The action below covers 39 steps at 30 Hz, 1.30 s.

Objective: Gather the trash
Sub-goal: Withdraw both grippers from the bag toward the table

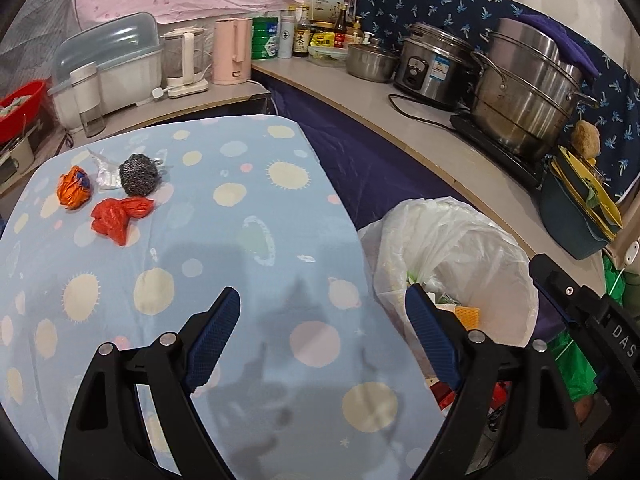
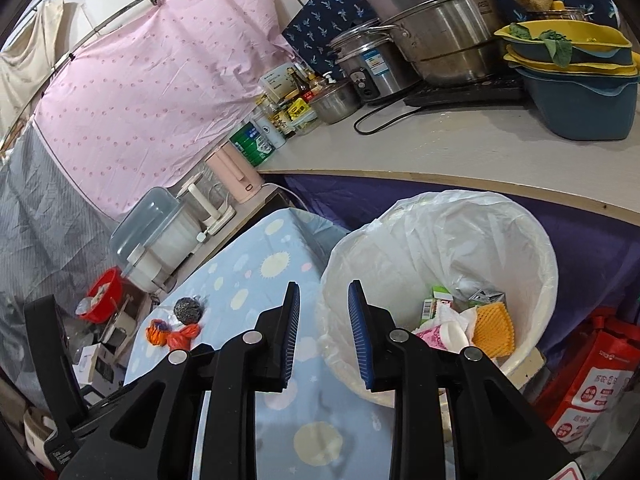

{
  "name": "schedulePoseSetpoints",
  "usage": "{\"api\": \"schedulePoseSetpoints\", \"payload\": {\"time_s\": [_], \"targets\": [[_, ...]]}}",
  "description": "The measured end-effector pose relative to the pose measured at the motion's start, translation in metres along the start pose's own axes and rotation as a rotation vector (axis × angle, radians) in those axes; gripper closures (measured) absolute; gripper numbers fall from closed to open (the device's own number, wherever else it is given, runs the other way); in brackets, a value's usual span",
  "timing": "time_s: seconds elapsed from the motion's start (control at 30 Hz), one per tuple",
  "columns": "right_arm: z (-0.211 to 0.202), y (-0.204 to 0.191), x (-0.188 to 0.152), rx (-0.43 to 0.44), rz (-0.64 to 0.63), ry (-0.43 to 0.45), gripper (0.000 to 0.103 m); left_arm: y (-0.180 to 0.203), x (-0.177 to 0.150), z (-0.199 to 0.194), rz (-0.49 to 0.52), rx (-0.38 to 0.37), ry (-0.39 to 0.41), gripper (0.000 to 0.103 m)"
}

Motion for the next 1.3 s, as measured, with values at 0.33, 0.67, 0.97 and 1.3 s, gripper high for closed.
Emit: {"api": "schedulePoseSetpoints", "payload": {"time_s": [0.33, 0.67, 0.97, 1.3], "targets": [[0.044, -0.067, -0.021, 0.021, -0.102, -0.082, 0.072, -0.074, -0.001, -0.012, -0.111, 0.033, 0.016, 0.022], [0.090, -0.136, -0.046, 0.035, -0.210, -0.165, 0.064, -0.156, -0.008, -0.015, -0.231, 0.057, 0.013, 0.022], [0.137, -0.188, -0.064, 0.045, -0.278, -0.227, 0.063, -0.228, -0.015, -0.011, -0.310, 0.102, -0.003, 0.022], [0.197, -0.233, -0.082, 0.063, -0.338, -0.319, 0.063, -0.306, -0.019, -0.007, -0.408, 0.168, -0.011, 0.022]]}}
Point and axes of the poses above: each gripper's, at about its wrist camera, not at the fingertips, and z roughly the way its jaws point, y to its right, x to its top, the point moved 5 cm from there along z, roughly the way its jaws point, and after that the axes turned 14 degrees about -y, right-handed, at the moved point
